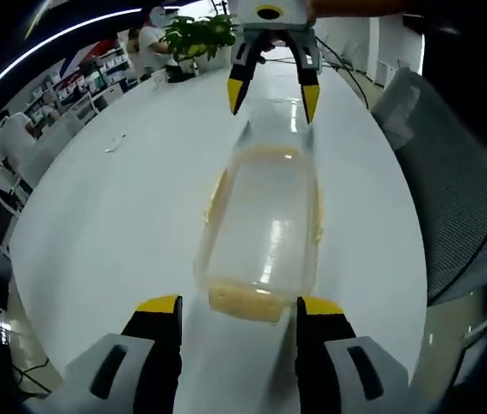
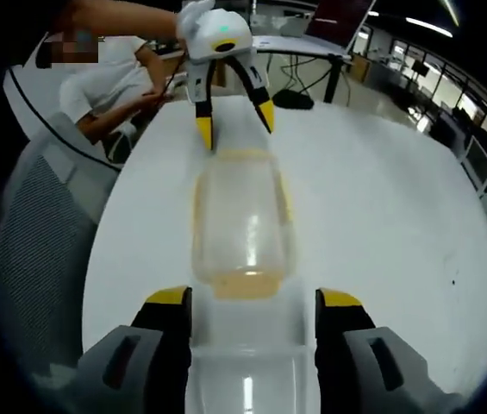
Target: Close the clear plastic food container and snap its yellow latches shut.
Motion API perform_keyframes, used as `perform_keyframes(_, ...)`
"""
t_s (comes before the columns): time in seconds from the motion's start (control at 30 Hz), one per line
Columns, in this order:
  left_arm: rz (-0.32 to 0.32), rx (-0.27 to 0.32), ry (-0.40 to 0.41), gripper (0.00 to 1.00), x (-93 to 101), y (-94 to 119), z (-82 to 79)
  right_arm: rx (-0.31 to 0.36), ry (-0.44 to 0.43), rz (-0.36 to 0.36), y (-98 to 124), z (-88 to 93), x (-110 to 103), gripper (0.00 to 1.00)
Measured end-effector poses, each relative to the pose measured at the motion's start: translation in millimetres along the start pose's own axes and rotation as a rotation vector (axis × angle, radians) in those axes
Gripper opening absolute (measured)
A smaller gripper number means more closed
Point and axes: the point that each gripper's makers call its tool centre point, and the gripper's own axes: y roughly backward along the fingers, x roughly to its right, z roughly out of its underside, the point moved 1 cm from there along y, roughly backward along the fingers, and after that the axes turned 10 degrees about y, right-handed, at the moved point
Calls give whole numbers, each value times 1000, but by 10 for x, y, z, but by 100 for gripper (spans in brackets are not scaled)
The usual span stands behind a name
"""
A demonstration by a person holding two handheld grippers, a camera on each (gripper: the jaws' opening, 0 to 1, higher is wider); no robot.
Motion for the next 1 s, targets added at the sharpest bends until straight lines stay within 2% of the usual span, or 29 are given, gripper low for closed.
perform_keyframes(0.2,34,-50,-45,47,14,-52,58,-30,17,-14,-101,47,12,51)
perform_keyframes(0.63,69,-89,-99,40,26,-137,76,-74,35,-46,-300,59,-12,45)
perform_keyframes(0.73,80,-105,-120,40,51,-143,68,-119,46,-42,-353,107,8,45)
perform_keyframes(1.0,119,-129,-130,38,102,-142,48,-146,43,-76,-380,144,7,42)
